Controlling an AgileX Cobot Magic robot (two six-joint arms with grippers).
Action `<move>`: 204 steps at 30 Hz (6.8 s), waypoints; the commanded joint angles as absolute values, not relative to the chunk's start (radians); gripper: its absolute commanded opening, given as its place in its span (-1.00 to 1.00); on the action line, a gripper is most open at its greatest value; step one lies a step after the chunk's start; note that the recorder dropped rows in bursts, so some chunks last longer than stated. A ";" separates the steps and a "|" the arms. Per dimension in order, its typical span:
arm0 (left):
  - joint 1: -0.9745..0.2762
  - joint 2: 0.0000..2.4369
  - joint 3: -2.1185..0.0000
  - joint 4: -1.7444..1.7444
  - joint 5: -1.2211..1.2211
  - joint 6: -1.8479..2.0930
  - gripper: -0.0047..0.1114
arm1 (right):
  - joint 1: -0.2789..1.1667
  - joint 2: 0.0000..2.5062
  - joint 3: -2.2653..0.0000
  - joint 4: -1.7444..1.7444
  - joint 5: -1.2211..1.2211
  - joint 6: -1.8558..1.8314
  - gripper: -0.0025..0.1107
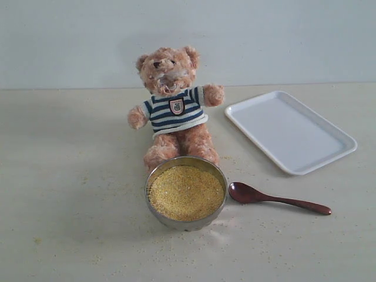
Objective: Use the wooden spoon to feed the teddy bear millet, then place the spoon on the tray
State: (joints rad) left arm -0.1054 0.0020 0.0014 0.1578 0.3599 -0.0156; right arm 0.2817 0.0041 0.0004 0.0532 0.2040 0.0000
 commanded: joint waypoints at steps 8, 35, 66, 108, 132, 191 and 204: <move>-0.111 0.000 0.000 -0.589 0.097 -0.144 -0.83 | 0.278 0.000 0.000 0.048 0.196 0.000 -0.96; -0.113 0.330 -0.211 -1.422 0.339 0.757 -0.45 | 0.278 0.000 0.000 0.048 0.196 0.000 -0.96; -0.113 1.791 -0.965 -1.744 0.841 1.535 0.75 | 0.278 0.000 0.000 0.048 0.196 0.000 -0.96; -0.162 2.100 -1.230 -1.694 0.594 1.586 0.68 | 0.278 0.000 0.000 0.048 0.196 0.000 -0.96; -0.162 2.180 -1.270 -1.738 0.714 1.589 0.68 | 0.278 0.000 0.000 0.044 0.196 0.000 -0.96; -0.228 2.329 -1.454 -1.744 0.690 1.545 0.88 | 0.278 0.000 0.000 0.044 0.196 0.000 -0.96; -0.250 2.336 -1.502 -1.744 0.649 1.541 0.88 | 0.278 0.000 0.000 0.044 0.196 0.000 -0.96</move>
State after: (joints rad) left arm -0.2337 2.3329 -1.4891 -1.7396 0.6585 1.5374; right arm 0.2817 0.0041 0.0004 0.0532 0.2040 0.0000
